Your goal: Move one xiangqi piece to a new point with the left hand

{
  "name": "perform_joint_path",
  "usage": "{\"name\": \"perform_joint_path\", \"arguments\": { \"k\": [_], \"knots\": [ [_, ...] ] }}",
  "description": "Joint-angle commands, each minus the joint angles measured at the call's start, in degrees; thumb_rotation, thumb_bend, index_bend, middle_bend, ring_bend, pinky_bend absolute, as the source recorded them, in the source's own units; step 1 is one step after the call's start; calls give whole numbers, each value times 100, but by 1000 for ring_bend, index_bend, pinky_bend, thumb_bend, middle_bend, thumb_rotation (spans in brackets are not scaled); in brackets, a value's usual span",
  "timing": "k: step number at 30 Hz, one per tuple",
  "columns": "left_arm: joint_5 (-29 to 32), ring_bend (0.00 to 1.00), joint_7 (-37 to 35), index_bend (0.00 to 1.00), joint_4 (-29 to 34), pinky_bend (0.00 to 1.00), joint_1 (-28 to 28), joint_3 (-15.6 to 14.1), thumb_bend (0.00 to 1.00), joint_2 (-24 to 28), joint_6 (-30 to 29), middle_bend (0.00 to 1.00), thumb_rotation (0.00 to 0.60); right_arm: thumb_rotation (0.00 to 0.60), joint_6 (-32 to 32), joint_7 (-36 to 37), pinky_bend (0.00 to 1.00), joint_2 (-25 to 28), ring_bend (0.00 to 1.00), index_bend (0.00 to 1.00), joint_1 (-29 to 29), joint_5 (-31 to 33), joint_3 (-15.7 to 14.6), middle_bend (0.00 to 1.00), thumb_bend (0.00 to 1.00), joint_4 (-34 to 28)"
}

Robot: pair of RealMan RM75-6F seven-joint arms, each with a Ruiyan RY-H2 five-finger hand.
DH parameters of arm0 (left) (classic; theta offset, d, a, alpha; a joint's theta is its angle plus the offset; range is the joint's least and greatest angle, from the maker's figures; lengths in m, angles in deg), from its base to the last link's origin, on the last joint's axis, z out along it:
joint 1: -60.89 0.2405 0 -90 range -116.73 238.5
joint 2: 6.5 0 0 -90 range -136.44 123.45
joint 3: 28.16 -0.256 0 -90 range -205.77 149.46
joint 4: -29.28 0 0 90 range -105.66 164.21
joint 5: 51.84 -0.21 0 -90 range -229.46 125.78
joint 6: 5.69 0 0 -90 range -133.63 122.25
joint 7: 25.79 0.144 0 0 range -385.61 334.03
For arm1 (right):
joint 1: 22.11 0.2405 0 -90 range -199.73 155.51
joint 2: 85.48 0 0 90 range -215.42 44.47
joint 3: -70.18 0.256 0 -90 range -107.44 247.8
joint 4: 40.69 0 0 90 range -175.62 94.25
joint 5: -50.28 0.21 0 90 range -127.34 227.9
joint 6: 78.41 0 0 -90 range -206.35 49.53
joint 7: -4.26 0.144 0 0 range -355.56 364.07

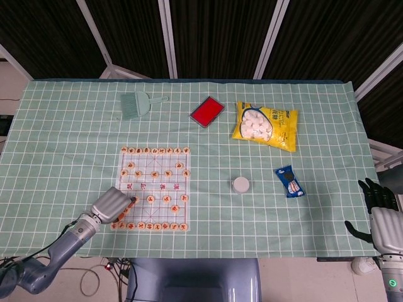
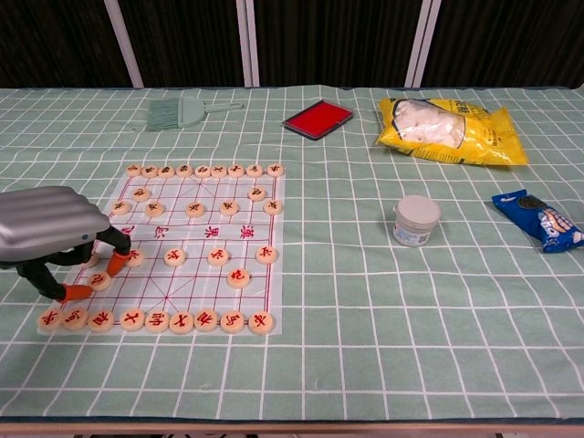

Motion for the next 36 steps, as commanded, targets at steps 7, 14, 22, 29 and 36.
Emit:
{"name": "perform_joint_path", "arguments": {
  "k": [7, 14, 22, 29, 36],
  "knots": [
    [-186, 1000, -119, 518, 297, 999, -5, 38, 297, 142, -213, 1000, 600, 600, 1, 13, 0, 3, 0, 0, -1, 7, 5, 0, 274, -6],
    [-96, 1000, 61, 518, 552, 999, -97, 177, 297, 166, -205, 1000, 600, 600, 14, 38, 0, 15, 0, 0, -2, 30, 11, 0, 274, -23],
    [207, 1000, 426, 518, 525, 999, -246, 294, 297, -22, -1, 1000, 600, 600, 52, 91, 0, 31, 0, 0, 7, 56, 17, 0, 273, -41],
    [428, 1000, 686, 518, 474, 999, -335, 331, 297, -228, 105, 1000, 600, 600, 72, 146, 0, 51, 0, 0, 10, 71, 25, 0, 274, -54],
    [594, 1000, 857, 518, 417, 999, -396, 368, 296, -397, 105, 1000, 600, 600, 80, 184, 0, 62, 0, 0, 11, 72, 27, 0, 274, -60]
  ]
}}
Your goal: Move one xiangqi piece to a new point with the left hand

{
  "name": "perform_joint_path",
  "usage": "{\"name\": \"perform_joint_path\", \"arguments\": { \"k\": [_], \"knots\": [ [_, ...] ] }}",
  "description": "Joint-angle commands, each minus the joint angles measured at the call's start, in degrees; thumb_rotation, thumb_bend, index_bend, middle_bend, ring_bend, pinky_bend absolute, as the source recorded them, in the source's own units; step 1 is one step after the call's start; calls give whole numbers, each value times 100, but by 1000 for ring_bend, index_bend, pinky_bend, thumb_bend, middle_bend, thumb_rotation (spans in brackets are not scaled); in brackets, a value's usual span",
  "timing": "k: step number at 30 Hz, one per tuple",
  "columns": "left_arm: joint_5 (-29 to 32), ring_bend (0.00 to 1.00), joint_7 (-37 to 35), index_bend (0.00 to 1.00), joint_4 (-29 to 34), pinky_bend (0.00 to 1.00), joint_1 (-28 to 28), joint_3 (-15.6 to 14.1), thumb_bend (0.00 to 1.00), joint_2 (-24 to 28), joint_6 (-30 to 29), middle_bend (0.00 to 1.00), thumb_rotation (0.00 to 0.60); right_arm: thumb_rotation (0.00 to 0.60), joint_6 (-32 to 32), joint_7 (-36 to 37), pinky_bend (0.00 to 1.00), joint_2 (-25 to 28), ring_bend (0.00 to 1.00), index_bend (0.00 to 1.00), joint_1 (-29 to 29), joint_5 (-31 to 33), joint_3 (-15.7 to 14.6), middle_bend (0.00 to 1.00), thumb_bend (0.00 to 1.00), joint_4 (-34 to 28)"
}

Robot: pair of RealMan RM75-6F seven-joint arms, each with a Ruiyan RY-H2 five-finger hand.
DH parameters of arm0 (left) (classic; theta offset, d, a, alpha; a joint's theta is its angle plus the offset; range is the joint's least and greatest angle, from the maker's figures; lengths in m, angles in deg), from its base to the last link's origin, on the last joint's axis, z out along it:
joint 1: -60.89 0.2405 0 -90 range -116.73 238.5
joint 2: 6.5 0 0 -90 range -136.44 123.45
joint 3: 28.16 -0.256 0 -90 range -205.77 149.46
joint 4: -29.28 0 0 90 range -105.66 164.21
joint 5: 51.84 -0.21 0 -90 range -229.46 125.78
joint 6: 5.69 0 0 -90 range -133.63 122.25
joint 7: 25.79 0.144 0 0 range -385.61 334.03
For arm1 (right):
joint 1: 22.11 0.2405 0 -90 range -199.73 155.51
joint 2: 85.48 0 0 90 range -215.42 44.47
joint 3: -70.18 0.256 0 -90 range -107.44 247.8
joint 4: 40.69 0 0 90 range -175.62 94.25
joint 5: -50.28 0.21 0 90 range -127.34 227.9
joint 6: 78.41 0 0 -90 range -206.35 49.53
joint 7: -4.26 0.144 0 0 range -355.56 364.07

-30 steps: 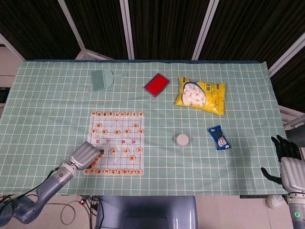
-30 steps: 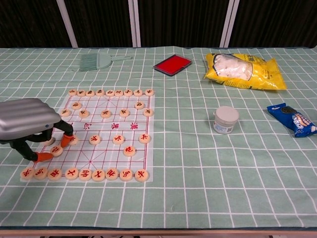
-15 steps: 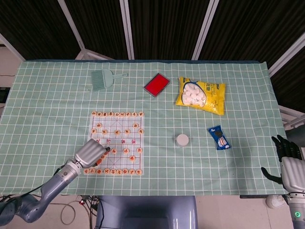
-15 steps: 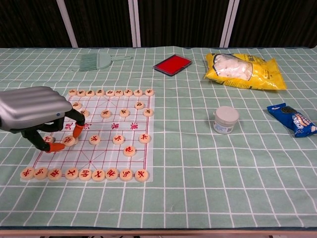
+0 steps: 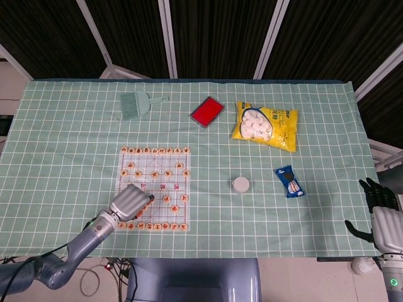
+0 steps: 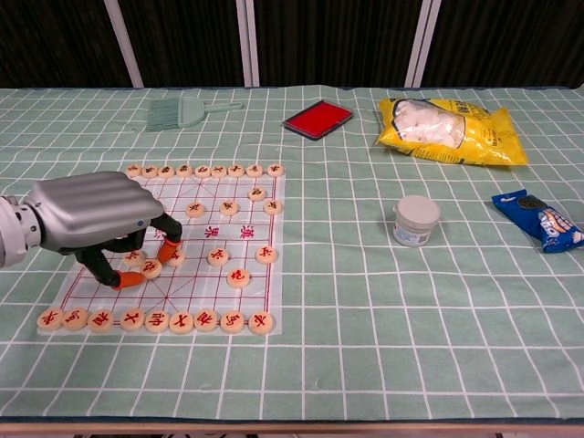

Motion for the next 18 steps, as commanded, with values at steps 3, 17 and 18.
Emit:
{"name": "perform_joint_path", "arguments": {
  "k": [3, 17, 18],
  "knots": [
    [81, 1000, 64, 518, -34, 999, -38, 14, 297, -72, -5, 1000, 600, 600, 4, 5, 0, 1, 0, 0, 1, -4, -3, 0, 273, -4],
    [208, 1000, 90, 518, -102, 999, -80, -10, 297, -246, -59, 1000, 600, 600, 17, 44, 0, 24, 0, 0, -2, -12, -15, 0, 273, -36],
    [208, 1000, 93, 518, -105, 999, -82, -14, 297, -249, -60, 1000, 600, 600, 15, 45, 0, 25, 0, 0, -2, -12, -14, 0, 274, -36]
  ]
}}
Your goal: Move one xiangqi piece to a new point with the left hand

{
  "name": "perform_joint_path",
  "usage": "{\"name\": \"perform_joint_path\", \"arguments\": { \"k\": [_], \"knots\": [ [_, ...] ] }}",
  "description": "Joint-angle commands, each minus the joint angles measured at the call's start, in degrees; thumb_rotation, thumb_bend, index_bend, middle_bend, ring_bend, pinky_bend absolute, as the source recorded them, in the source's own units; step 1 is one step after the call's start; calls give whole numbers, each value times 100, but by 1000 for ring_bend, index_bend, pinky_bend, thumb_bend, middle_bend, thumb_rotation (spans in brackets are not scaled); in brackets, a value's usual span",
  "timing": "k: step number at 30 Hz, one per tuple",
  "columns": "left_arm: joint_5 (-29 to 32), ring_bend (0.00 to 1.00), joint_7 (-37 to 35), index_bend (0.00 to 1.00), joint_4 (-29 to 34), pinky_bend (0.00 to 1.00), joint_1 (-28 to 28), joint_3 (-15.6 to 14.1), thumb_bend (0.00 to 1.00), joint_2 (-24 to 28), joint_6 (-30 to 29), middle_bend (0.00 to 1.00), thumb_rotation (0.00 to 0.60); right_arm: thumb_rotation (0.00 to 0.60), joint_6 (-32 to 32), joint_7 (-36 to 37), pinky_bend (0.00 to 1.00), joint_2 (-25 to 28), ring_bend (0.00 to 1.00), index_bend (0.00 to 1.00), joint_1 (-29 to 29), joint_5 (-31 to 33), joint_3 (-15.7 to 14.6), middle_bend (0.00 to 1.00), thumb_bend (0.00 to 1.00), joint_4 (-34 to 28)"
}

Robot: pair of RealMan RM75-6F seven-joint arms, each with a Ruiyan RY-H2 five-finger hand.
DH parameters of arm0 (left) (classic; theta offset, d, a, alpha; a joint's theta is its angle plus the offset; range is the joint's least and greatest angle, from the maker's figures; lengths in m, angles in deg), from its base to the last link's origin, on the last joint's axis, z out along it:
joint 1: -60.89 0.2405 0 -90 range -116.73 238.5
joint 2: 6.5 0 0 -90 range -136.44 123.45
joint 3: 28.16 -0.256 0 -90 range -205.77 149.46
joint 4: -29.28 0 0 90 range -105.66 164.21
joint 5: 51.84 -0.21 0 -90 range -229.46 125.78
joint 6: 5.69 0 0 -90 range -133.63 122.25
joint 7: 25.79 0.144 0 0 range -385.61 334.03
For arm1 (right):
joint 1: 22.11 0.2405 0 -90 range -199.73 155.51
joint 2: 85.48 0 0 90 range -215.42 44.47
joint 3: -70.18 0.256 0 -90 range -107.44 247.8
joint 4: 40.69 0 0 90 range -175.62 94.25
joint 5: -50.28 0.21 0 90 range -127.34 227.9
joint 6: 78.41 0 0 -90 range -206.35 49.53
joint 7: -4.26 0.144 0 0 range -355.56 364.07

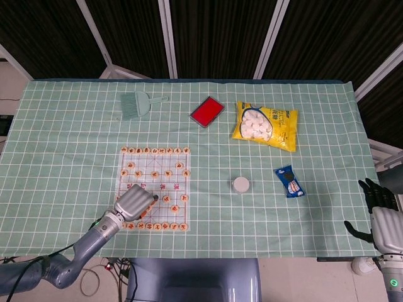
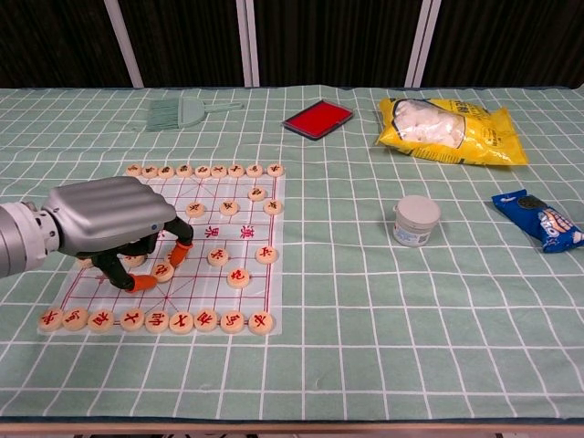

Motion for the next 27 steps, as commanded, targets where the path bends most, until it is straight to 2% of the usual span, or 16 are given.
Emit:
{"name": "perform_joint_path", "arguments": {
  "k": [1, 27],
  "knots": [
    [-3, 1000, 10, 518, -7, 999, -5, -8, 297, -5, -2, 1000, 600, 600, -1, 1, 0, 1, 0, 0, 0, 0, 0, 0, 273, 0],
    [31, 1000, -98, 481, -171, 999, -19, -61, 285, -129, -89, 1000, 600, 600, -5, 19, 0, 24, 0, 0, -9, -30, -21, 0, 274, -23]
  ]
}}
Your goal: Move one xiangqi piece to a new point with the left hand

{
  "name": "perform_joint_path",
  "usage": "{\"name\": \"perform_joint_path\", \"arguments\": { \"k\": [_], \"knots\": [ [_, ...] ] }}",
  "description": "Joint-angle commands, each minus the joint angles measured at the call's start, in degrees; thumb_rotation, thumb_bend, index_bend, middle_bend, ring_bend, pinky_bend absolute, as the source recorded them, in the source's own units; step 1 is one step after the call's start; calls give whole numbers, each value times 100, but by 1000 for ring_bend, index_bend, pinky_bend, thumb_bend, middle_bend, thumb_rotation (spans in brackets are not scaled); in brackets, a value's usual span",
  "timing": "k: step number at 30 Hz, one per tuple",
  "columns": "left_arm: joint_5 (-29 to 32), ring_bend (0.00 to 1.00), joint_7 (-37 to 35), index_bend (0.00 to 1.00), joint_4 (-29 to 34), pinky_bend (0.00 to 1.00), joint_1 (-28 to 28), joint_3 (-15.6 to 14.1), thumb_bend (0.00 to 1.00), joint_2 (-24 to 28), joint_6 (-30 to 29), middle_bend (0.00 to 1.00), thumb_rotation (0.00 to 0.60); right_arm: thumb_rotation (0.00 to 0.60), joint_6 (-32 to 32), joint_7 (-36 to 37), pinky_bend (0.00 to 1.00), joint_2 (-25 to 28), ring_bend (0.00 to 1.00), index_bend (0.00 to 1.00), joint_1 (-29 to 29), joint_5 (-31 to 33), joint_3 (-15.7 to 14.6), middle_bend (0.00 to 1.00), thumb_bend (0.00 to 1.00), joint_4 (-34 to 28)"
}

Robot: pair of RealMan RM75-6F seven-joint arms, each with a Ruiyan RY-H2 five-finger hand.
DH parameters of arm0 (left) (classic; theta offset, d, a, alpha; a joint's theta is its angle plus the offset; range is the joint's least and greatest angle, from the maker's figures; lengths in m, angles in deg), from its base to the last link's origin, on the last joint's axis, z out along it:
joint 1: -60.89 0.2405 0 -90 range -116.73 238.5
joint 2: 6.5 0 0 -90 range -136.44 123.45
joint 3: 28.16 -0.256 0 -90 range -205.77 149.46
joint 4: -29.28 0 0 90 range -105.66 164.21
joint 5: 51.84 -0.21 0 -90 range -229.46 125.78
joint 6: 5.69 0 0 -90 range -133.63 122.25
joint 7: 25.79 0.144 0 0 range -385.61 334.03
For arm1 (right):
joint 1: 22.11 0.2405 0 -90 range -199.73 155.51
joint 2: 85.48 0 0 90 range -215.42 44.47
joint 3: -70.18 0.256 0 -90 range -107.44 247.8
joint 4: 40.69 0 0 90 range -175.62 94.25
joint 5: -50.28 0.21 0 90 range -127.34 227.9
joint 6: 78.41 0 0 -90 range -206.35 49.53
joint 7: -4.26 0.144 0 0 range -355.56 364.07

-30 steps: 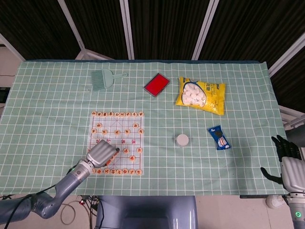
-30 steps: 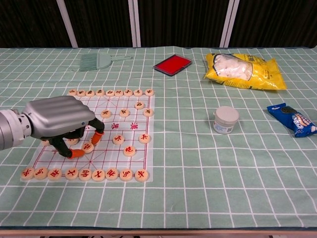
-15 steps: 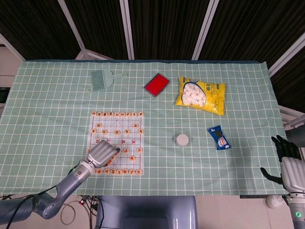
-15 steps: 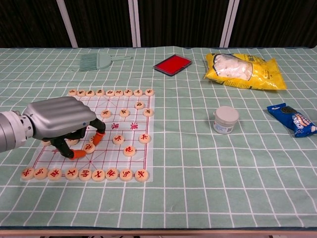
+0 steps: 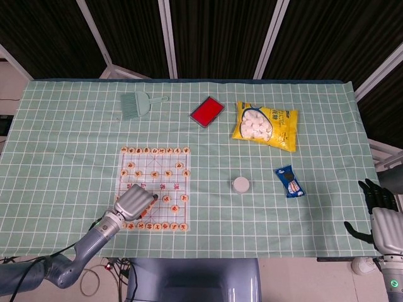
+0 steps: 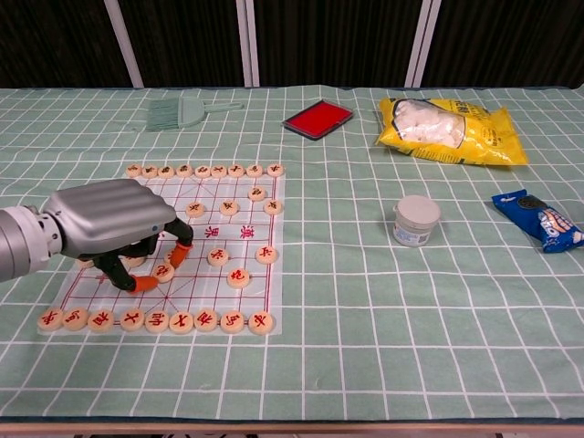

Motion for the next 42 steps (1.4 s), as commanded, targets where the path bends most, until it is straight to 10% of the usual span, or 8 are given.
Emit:
{"name": "perform_joint_path", "arguments": {
  "k": [1, 24, 36, 42],
  "knots": [
    [-9, 1000, -24, 481, -13, 999, -4, -3, 285, -11, -2, 1000, 600, 600, 0, 1, 0, -1, 0, 0, 0, 2, 1, 0, 274, -2],
    [-509, 941, -452, 334, 595, 961, 292, 39, 246, 440, -884, 975, 600, 600, -25, 22, 0, 6, 0, 0, -6, -32, -5, 0, 274, 26],
    [-1129, 110, -1028, 24, 1314, 303, 1783, -436, 116, 1521, -3042, 89, 600, 600, -294, -547, 0, -131, 0, 0, 3, -455, -98, 0, 274, 319],
    [-1382, 0, -1445, 0, 957, 88, 2474, -607, 69, 1784, -3975, 0, 600, 600, -314, -849, 0, -145, 0, 0, 15, -464, -103, 0, 274, 371]
  ]
}}
